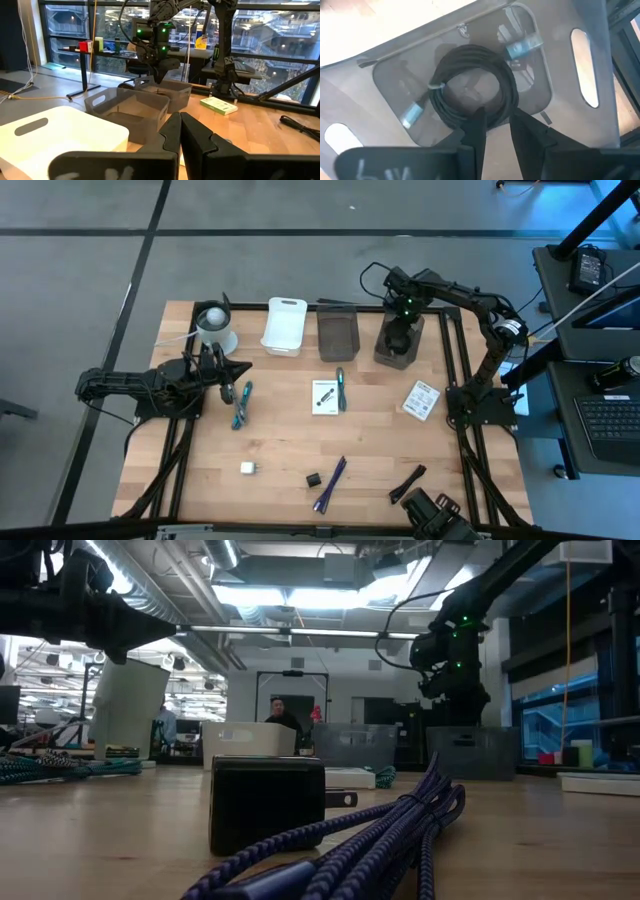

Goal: Pick and place items into bin
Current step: Put the top black charger cable into the right black bin, then put the white charger adapter into the white bin

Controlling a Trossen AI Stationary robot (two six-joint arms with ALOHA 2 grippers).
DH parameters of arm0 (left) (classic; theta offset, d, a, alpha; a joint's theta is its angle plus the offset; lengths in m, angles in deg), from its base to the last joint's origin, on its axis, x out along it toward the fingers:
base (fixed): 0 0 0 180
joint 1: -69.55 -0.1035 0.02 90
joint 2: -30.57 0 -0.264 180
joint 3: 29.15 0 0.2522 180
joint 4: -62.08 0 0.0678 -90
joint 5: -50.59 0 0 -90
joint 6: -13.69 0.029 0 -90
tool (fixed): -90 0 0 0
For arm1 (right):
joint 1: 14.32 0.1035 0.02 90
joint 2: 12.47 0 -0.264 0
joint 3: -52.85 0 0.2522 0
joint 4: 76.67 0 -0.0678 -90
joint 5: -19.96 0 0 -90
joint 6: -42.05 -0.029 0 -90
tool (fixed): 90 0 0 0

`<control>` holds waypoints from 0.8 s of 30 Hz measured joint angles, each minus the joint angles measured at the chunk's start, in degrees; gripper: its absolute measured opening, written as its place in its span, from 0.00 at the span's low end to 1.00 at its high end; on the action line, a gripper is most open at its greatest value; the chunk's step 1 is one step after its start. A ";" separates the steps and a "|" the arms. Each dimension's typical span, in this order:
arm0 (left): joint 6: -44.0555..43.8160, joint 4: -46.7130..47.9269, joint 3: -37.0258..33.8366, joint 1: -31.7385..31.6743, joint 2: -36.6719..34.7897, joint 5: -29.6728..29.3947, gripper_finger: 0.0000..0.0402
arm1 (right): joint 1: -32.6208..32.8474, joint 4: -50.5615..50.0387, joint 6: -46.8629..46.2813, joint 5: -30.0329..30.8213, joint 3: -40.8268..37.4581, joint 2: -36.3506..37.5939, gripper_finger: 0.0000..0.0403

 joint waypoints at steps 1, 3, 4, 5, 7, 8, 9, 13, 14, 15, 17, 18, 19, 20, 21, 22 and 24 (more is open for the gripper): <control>0.00 0.00 0.00 0.00 -0.02 0.00 0.01 | 0.00 0.02 -0.06 0.01 0.00 0.00 0.22; 0.02 0.00 0.00 0.00 0.00 0.02 0.01 | 0.00 0.00 -0.09 0.02 0.00 0.02 0.23; 0.00 0.00 0.00 0.02 -0.01 0.00 0.01 | 0.00 -0.01 -0.11 0.02 0.00 0.02 0.23; 0.02 0.00 0.00 0.00 0.00 0.00 0.01 | 0.00 -0.11 -0.12 0.02 0.00 0.03 0.23; 0.02 0.00 0.00 0.01 -0.02 0.02 0.01 | 0.00 -0.70 -0.68 0.02 0.00 0.28 0.23; 0.02 0.00 0.00 0.00 -0.01 0.01 0.01 | 0.00 -1.03 -1.56 0.10 0.00 0.67 0.23; 0.02 0.00 0.00 0.00 -0.02 0.02 0.01 | 0.00 -1.22 -2.19 0.20 0.00 1.23 0.23; 0.03 0.00 0.00 0.00 -0.02 0.02 0.01 | 0.00 -2.84 -6.72 1.21 0.00 5.21 0.21; 0.02 0.00 0.00 0.00 -0.02 0.02 0.01 | 0.00 -3.27 -8.15 1.49 0.00 6.59 0.20; 0.02 0.00 0.00 0.02 0.00 0.02 0.01 | 0.00 -3.67 -9.43 1.53 0.00 8.03 0.19; 0.03 0.00 0.00 0.01 -0.02 0.02 0.01 | 0.00 -4.77 -12.59 1.55 0.00 11.53 0.16; 0.02 0.00 0.00 0.01 -0.01 0.02 0.01 | 0.00 -5.14 -14.21 1.53 0.00 13.42 0.14; 0.02 -0.01 0.00 0.01 -0.01 0.02 0.01 | 0.08 -5.62 -16.03 1.45 0.00 15.35 0.11; 0.01 -0.10 0.00 0.01 -0.01 0.02 0.01 | 0.47 -6.26 -18.27 1.12 0.00 17.16 0.09; -0.19 -0.38 0.00 0.02 -0.02 0.03 0.01 | 1.06 -6.88 -20.68 0.71 0.00 18.81 0.06; -0.74 -1.07 0.00 0.00 0.00 0.10 0.01 | 1.87 -7.58 -22.75 0.35 0.00 20.40 0.04; -1.84 -2.30 0.00 0.00 -0.02 0.13 0.01 | 4.55 -8.11 -26.71 -1.22 -0.33 23.23 0.01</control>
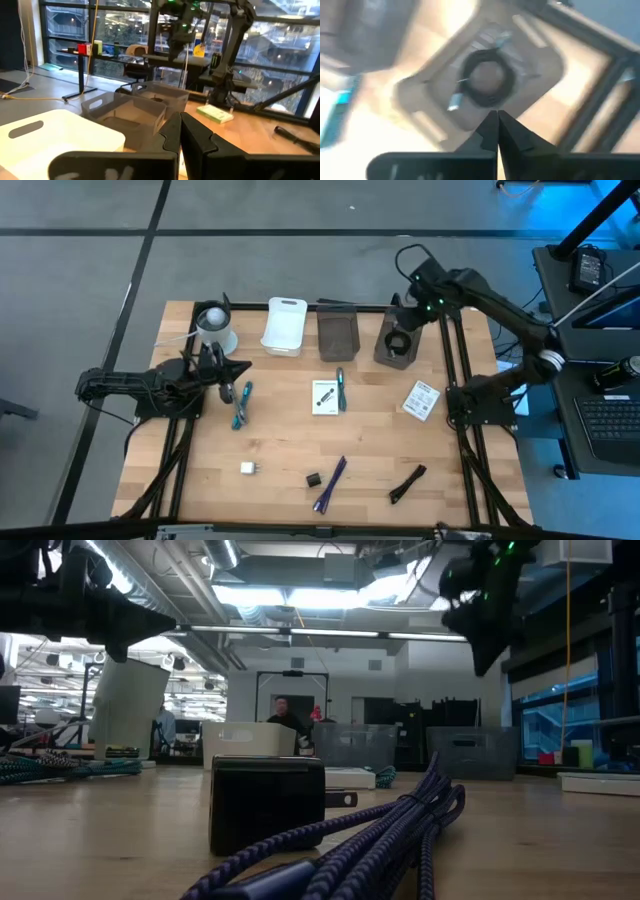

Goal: Pick and place items into bin
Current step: Put the white charger adapter into the white bin

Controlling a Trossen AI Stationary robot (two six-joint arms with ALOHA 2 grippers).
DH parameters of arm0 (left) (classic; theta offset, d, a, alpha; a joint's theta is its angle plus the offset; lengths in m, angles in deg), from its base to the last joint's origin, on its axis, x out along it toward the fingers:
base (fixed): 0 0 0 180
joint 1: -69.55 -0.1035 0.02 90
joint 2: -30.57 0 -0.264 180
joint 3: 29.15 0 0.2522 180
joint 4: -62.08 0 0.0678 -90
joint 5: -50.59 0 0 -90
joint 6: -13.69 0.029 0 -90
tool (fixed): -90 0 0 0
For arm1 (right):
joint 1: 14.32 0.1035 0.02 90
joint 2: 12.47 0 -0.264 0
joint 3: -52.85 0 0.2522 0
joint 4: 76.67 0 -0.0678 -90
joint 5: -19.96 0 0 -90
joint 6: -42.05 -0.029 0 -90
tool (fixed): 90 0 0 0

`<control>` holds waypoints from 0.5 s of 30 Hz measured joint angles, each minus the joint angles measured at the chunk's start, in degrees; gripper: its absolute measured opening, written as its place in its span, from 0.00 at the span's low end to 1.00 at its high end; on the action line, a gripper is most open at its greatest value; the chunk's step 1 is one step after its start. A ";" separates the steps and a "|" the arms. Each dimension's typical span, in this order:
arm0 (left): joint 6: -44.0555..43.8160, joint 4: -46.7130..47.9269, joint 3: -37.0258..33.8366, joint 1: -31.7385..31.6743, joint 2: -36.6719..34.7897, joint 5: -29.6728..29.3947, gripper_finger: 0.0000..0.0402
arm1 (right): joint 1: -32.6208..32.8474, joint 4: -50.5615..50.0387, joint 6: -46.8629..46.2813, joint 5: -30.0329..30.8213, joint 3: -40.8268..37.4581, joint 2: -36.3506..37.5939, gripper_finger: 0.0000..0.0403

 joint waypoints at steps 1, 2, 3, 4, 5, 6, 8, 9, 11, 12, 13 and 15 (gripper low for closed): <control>-0.06 -0.14 0.00 0.00 0.00 0.00 0.01 | 1.79 0.16 -2.55 -0.79 -0.50 1.30 0.02; 0.17 -0.23 0.00 0.00 0.00 0.00 0.01 | 3.96 0.34 -5.52 -1.18 -1.03 2.43 0.02; 0.73 -0.31 0.00 0.00 0.00 0.00 0.01 | 6.43 0.98 -8.56 -1.15 -1.77 3.46 0.02; 1.07 -0.35 0.00 0.00 0.00 0.01 0.01 | 9.23 2.24 -11.67 -1.15 -2.74 4.37 0.02; 1.27 -0.35 0.00 0.00 0.00 0.02 0.01 | 12.27 3.78 -14.87 -1.10 -3.89 5.28 0.02; 1.25 -0.35 0.00 0.00 0.00 0.02 0.01 | 15.65 5.82 -18.01 -0.83 -5.41 6.27 0.01; 1.25 -0.41 0.00 0.00 0.00 0.02 0.01 | 22.49 10.32 -24.98 0.65 -8.92 7.91 0.01; 1.23 -0.44 0.00 0.02 0.00 0.04 0.01 | 25.86 12.96 -28.63 1.75 -10.96 8.59 0.01; -0.19 -0.46 0.00 0.00 0.01 0.76 0.01 | 32.50 18.55 -35.10 3.91 -14.99 9.92 0.01; -1.18 -0.46 0.00 0.01 0.00 1.25 0.01 | 35.48 21.65 -37.02 4.69 -16.90 10.39 0.01; -2.16 -0.46 0.00 0.01 0.00 1.69 0.01 | 38.60 25.11 -38.85 5.29 -18.69 10.77 0.02; -3.12 -0.46 0.00 0.02 0.02 2.43 0.01 | 44.46 31.10 -41.97 6.33 -21.99 10.98 0.02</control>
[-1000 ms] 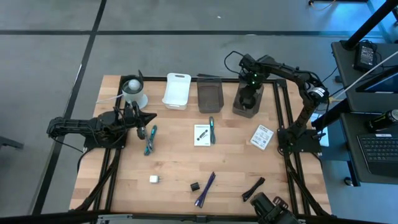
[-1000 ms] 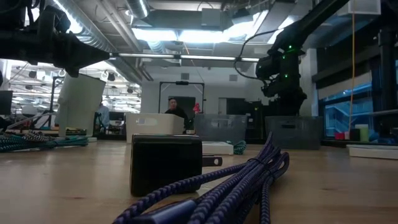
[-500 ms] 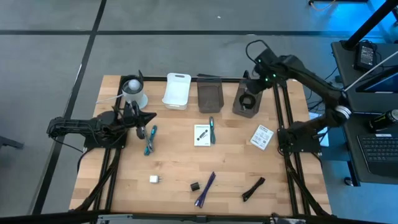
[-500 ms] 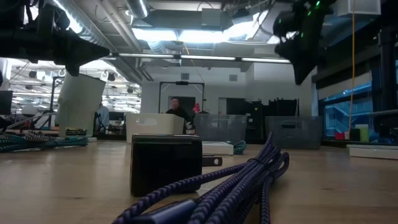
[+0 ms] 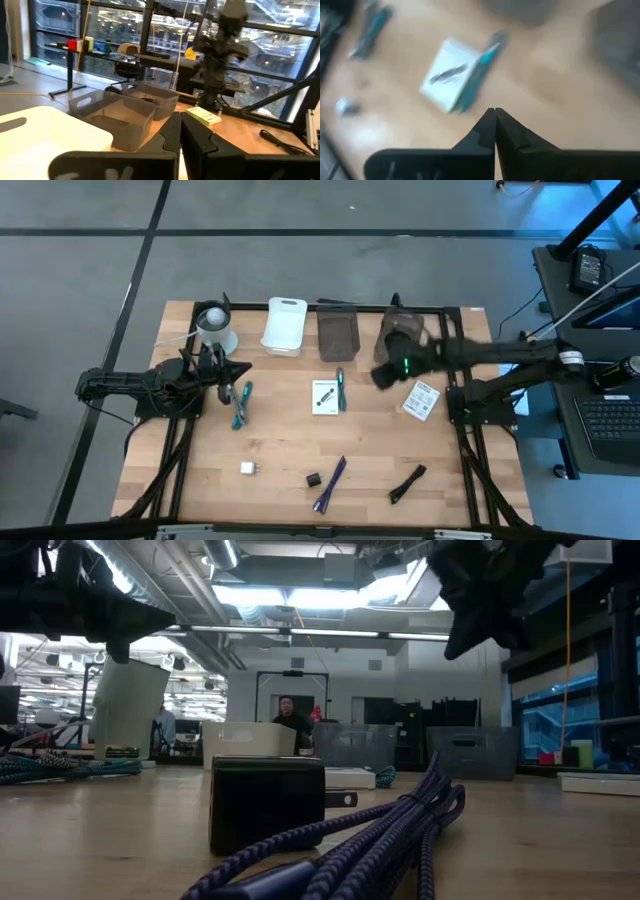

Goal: Pick and place items into bin
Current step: Put the white charger adapter into the white bin

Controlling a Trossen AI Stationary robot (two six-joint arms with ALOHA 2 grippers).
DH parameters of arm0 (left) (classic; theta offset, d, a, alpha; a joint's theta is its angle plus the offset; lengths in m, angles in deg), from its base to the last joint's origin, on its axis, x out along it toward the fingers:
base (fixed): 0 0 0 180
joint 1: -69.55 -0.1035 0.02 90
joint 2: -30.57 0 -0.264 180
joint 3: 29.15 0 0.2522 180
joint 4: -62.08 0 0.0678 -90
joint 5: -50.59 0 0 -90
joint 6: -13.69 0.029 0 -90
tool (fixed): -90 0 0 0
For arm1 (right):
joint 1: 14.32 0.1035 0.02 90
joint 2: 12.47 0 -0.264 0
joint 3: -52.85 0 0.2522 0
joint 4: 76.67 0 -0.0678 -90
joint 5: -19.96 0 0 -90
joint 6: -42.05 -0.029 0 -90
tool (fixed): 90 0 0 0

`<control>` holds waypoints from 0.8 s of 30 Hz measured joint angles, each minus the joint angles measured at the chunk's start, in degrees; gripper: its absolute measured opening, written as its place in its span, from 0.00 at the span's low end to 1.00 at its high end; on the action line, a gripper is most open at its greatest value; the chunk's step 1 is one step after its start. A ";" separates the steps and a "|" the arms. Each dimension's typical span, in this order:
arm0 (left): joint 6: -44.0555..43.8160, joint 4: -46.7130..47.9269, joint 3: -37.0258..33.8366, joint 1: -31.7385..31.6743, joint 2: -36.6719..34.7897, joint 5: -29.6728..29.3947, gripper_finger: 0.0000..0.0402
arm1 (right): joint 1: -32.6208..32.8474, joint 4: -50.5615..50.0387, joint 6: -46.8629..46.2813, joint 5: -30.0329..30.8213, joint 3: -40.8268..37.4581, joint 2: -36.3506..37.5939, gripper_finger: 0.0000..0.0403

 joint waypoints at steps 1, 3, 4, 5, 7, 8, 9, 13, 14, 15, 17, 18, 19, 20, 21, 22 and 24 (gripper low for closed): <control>0.00 0.00 0.00 -0.02 0.00 0.08 0.01 | 2.40 2.40 -1.30 0.29 -1.40 -0.04 0.02; -0.01 0.00 0.00 0.00 -0.02 0.10 0.01 | 6.88 6.57 -3.67 0.91 -3.92 -0.35 0.02; -0.09 0.00 0.00 0.00 -0.02 0.15 0.01 | 8.67 7.87 -4.10 0.86 -4.98 -0.70 0.02; -0.15 0.00 0.00 0.00 -0.01 0.60 0.01 | 10.26 7.97 -5.51 0.67 -5.85 -1.06 0.02; -0.15 0.12 0.12 0.00 0.05 2.60 0.01 | 12.99 7.41 -11.49 0.37 -7.24 -1.64 0.02; -0.17 0.37 0.31 0.00 0.11 3.87 0.01 | 14.03 7.54 -14.57 0.27 -7.82 -1.74 0.02; -0.41 0.43 0.63 0.00 0.15 5.26 0.01 | 15.02 7.56 -16.89 0.33 -8.34 -1.80 0.02; -1.62 4.47 3.59 0.00 2.11 8.15 0.00 | 18.59 7.72 -18.70 3.48 -8.83 -1.90 0.01; -1.64 6.22 4.66 0.02 3.16 8.32 0.01 | 19.29 7.70 -18.54 4.58 -8.81 -1.88 0.01; -1.64 7.78 5.79 0.12 4.18 8.32 0.01 | 19.84 7.53 -18.28 5.28 -8.81 -1.88 0.01; -1.64 9.52 8.12 0.65 7.09 8.26 0.00 | 20.63 7.51 -15.86 6.34 -8.81 -1.88 0.02; -1.66 9.84 9.18 1.07 8.95 8.30 0.00 | 21.04 7.50 -14.32 6.86 -8.81 -1.88 0.02; -1.66 9.98 10.18 1.63 10.92 8.30 0.00 | 21.44 7.58 -12.63 7.45 -8.81 -1.88 0.02; -1.66 10.17 11.18 2.30 12.95 8.29 0.00 | 21.84 7.75 -10.57 7.98 -8.81 -1.88 0.01; -1.68 10.16 12.40 3.08 15.31 8.28 0.00 | 22.26 8.05 -8.68 8.60 -8.81 -1.88 0.01; -1.88 10.03 13.63 3.87 17.69 8.27 0.00 | 22.70 8.11 -6.97 9.28 -8.81 -1.88 0.01; -2.65 10.84 16.32 5.67 22.80 7.51 0.00 | 23.44 7.98 -4.33 9.54 -8.81 -1.88 0.01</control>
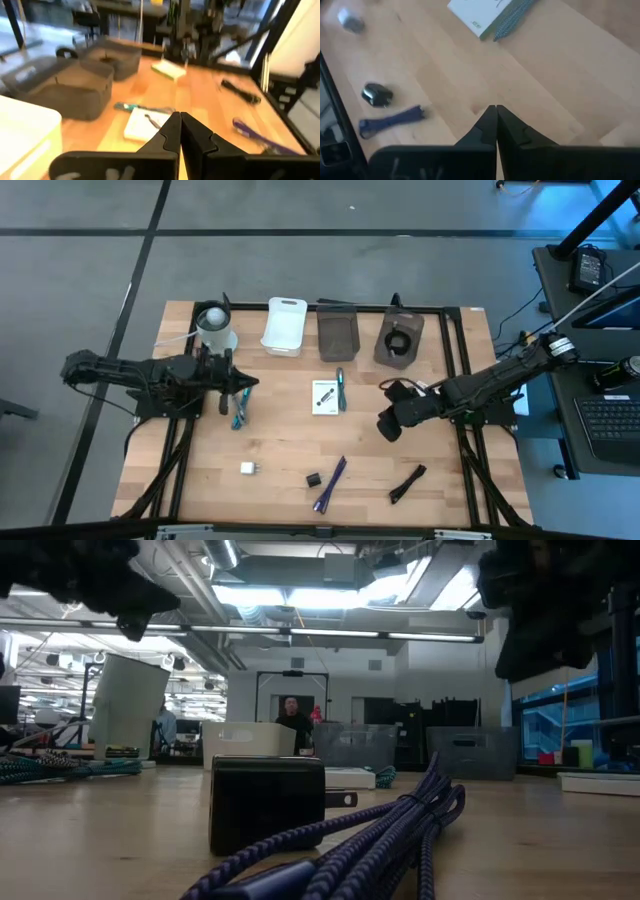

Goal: Pick and place items into bin
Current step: Put the white charger adapter into the white bin

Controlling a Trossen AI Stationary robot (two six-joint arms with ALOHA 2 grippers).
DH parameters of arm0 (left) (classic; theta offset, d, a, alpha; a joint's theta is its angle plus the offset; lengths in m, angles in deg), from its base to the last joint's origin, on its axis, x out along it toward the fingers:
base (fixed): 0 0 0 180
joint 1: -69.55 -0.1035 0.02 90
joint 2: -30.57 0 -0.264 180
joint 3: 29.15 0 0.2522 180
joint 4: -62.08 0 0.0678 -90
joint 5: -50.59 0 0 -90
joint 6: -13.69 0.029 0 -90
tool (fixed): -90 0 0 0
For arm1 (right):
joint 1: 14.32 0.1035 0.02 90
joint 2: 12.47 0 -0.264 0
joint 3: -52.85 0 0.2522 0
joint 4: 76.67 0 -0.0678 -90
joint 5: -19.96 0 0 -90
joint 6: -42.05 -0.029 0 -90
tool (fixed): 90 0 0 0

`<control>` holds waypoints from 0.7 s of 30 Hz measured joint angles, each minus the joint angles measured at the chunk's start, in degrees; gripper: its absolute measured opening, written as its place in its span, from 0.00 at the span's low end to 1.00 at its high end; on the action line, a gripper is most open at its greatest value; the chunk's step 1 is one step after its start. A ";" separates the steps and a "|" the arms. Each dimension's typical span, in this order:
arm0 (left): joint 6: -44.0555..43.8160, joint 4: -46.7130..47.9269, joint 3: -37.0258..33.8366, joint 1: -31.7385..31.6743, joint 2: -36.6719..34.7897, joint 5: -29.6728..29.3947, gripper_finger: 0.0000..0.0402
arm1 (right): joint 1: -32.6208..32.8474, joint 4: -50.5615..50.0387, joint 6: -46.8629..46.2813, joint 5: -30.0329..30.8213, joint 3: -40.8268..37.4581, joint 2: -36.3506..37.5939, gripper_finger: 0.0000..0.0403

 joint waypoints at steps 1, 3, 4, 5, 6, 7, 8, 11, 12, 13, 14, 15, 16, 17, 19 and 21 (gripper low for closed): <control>-0.09 0.79 1.55 0.99 2.71 -0.64 0.00 | 0.40 0.01 1.14 0.07 0.00 0.00 0.01; -0.16 2.68 4.81 3.13 8.10 -2.63 0.00 | 1.42 -0.11 3.28 0.17 0.00 0.00 0.01; -0.58 3.57 6.55 4.26 10.82 -3.69 0.00 | 2.09 -0.35 4.16 0.17 0.00 0.00 0.01; -1.31 4.38 8.37 5.29 13.37 -4.93 0.00 | 2.85 -0.66 5.15 0.15 0.00 0.00 0.00; -2.09 5.38 10.10 6.20 15.67 -5.93 0.00 | 3.77 -0.82 5.55 0.29 0.00 0.00 0.00; -2.83 6.51 11.91 7.21 18.05 -6.72 0.00 | 4.91 -0.79 6.21 1.19 -0.02 0.00 0.00; -3.23 7.56 13.62 8.14 20.15 -7.22 0.00 | 6.17 -0.54 6.65 2.54 -0.22 0.01 0.00; -5.07 11.25 18.18 10.64 25.74 -8.51 0.00 | 10.20 0.03 6.69 5.81 -2.49 1.35 0.00; -5.92 12.74 19.58 11.35 27.29 -8.83 0.00 | 11.27 1.17 6.55 5.86 -3.77 2.22 0.00; -7.03 14.39 20.87 12.03 28.64 -8.93 0.00 | 12.40 2.31 6.15 5.86 -5.22 3.37 0.00; -8.36 16.19 22.32 12.63 29.90 -8.93 0.00 | 13.47 3.47 5.31 5.91 -6.97 4.89 0.00; -9.95 17.67 23.79 13.23 31.28 -8.93 0.00 | 14.34 5.10 5.01 5.94 -8.81 6.49 0.00; -11.60 19.38 25.16 13.85 32.38 -8.93 0.00 | 15.12 7.09 4.85 5.92 -10.70 8.10 0.00; -13.08 21.56 26.53 14.52 33.47 -8.95 0.00 | 15.67 9.41 4.72 5.91 -12.73 9.85 0.00; -15.65 24.99 29.41 15.76 36.00 -8.98 0.00 | 16.28 13.10 4.25 5.94 -16.48 13.25 0.00; -18.21 29.52 32.10 17.02 38.44 -9.00 0.00 | 16.38 16.49 3.68 5.95 -19.69 15.85 0.00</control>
